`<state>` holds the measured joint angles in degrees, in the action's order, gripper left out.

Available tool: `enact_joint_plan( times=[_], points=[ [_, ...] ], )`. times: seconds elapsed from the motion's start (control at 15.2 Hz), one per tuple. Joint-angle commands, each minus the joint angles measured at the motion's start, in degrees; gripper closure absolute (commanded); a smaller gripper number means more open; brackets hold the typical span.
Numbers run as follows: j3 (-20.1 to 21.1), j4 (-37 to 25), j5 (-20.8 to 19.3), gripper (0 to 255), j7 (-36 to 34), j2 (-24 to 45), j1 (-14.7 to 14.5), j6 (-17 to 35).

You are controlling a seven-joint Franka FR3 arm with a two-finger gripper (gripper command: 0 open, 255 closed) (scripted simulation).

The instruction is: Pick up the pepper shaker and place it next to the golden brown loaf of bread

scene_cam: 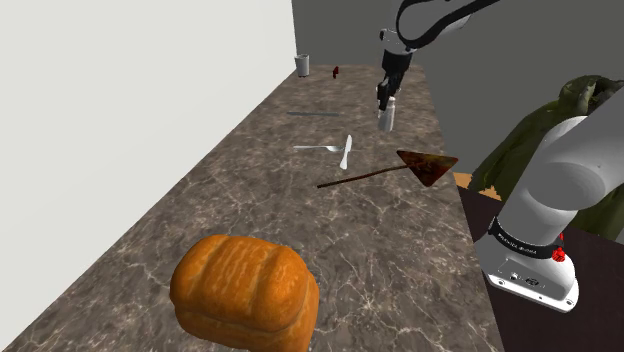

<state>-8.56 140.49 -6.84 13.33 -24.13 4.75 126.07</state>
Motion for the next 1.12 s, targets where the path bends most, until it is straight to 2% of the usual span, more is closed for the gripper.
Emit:
enact_joint_plan(
  times=[0.0, 1.06],
  points=[
    [0.16, -1.39, 0.13, 255, -0.02, -0.29, -0.09, -1.7],
    [0.82, -12.31, 0.76, 255, 0.54, -2.06, -0.37, -14.38]
  ],
)
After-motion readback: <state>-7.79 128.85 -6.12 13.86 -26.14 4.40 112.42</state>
